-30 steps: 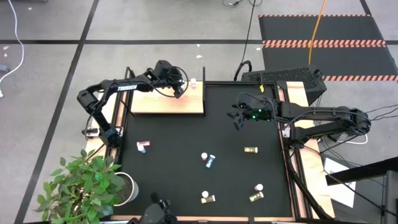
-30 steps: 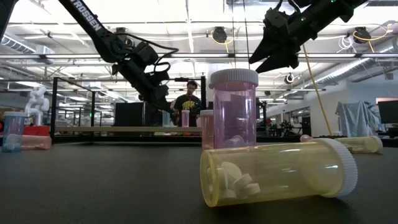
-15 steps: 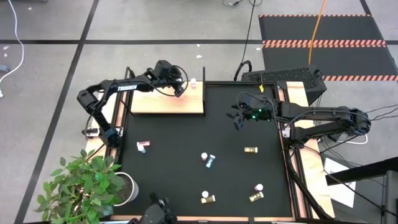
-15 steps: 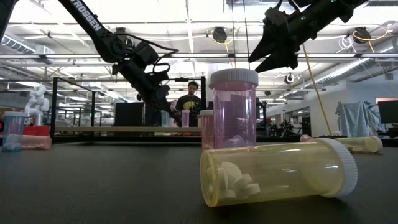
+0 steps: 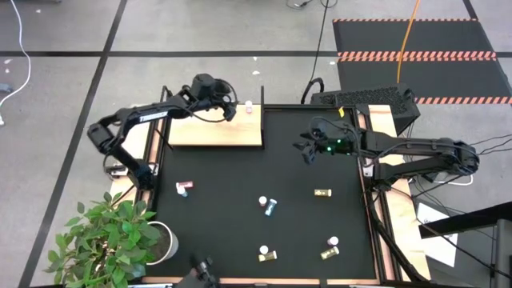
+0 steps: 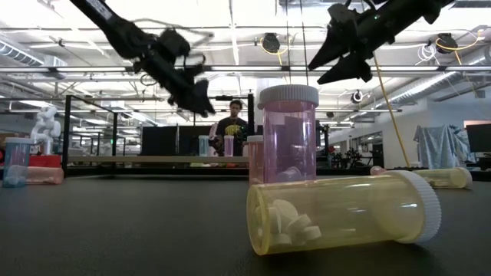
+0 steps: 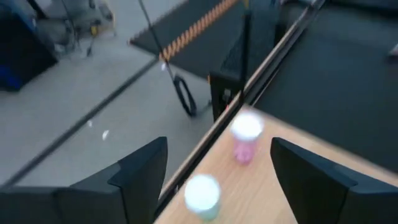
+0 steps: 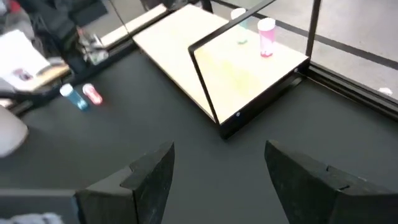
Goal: Pick and place medicine bottles onto shelf by color
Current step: Put the top right yellow pill bottle on the shelf
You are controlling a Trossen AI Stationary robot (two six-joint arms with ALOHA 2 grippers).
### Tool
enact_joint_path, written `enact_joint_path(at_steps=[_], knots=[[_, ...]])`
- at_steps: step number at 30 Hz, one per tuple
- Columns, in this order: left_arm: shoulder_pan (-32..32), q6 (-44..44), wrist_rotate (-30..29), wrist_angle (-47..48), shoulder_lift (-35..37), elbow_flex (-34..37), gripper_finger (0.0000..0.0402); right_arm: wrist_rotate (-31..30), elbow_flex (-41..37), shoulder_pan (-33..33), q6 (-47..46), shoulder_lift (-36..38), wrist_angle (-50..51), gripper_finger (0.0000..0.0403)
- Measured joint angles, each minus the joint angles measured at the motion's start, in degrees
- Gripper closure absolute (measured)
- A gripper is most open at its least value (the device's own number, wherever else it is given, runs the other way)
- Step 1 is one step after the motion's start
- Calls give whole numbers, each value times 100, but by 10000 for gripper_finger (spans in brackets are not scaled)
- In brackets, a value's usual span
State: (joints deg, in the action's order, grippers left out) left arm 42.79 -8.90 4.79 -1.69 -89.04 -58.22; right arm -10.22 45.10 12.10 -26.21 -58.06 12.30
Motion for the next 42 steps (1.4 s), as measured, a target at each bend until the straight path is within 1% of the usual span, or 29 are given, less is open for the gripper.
enact_joint_path(at_steps=[2,3,6,9,11,13,16,19,21,23,26,28,29,31,33,35,37,40,42], knots=[[-117,228,-17,25,361,0,110,291,0,9,-292,146,5,156],[-201,330,-28,20,555,0,111,554,0,26,-443,233,15,156],[-582,266,-34,-24,1089,-7,115,1155,0,80,-950,445,156,156],[-1125,91,-172,-51,1434,-7,118,1448,0,107,-1507,582,769,156],[-1549,6,-384,-28,1550,-7,118,1524,0,57,-1684,613,1517,156],[-2015,-4,-605,-12,1576,-7,118,1637,0,-135,-1586,608,2350,156],[-2678,124,-917,-19,1517,-7,119,1544,-2,-549,-1034,609,3497,156],[-3186,618,-959,-216,1356,-6,119,1210,-77,-969,-212,630,3971,156],[-3411,1027,-909,-378,1277,-4,119,1182,-317,-1182,146,708,3929,156],[-3597,1400,-909,-697,1165,-11,119,1277,-678,-1342,271,769,3700,156],[-3835,2091,-908,-711,1119,2,119,1758,-1271,-1529,262,806,3336,156],[-4000,2538,-932,-788,1062,-7,119,2088,-1450,-1656,120,795,3136,156],[-4079,2728,-937,-767,1048,-7,119,2118,-1466,-1717,63,800,2982,156],[-4245,3000,-939,-745,1034,-4,119,1808,-1488,-1863,-64,809,2818,156],[-4405,3049,-1028,-825,1006,-4,119,1373,-1509,-1954,-70,799,2829,156],[-4549,3015,-1188,-853,947,-11,119,1012,-1506,-2010,-266,769,2766,156],[-4658,2957,-1299,-796,914,4,119,955,-1506,-2048,-279,723,2695,156],[-4721,2868,-1508,-883,853,-7,119,958,-1504,-2149,23,608,2504,156],[-4741,2867,-1629,-878,833,-4,119,849,-1504,-2207,248,460,2418,156]])
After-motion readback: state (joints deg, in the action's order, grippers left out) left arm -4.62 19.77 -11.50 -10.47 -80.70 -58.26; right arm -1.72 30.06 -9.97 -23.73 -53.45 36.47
